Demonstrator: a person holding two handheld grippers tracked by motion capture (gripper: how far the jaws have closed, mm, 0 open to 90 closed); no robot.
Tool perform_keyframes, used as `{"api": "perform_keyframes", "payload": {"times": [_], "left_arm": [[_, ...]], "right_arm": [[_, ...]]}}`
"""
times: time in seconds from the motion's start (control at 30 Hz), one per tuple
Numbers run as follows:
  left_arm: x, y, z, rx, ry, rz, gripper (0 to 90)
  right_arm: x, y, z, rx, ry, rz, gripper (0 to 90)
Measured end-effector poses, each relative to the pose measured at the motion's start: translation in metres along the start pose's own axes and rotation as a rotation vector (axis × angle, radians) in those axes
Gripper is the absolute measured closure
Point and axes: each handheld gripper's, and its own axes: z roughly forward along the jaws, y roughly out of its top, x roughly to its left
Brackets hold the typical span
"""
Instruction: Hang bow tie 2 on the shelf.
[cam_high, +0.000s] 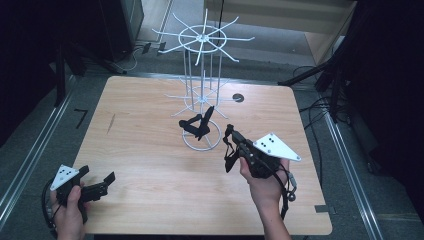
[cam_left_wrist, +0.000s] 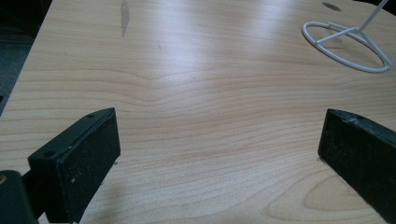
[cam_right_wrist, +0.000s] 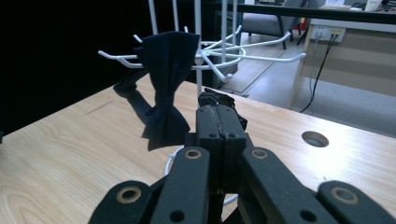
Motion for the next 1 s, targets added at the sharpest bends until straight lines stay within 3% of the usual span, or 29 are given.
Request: {"api": "perform_keyframes", "payload": {"times": [0.3,0.6,1.0], "left_arm": [[0.001,0.0,0.0,0.001,-0.002,0.0,0.0],[0.001,0.0,0.0,-0.003,-0.002,-0.003,0.0],[0.001,0.0,0.0,-0.004,-0.003,-0.003,0.0]], "right_arm": [[-0.009,0.002,-0.001,-0.006,-0.042,0.041,90.0],[-0.008,0.008,0.004,-0.008,-0.075,0.047,90.0],[-0.001,0.02,0.014,-0.021,-0.073,0.06,90.0]]}}
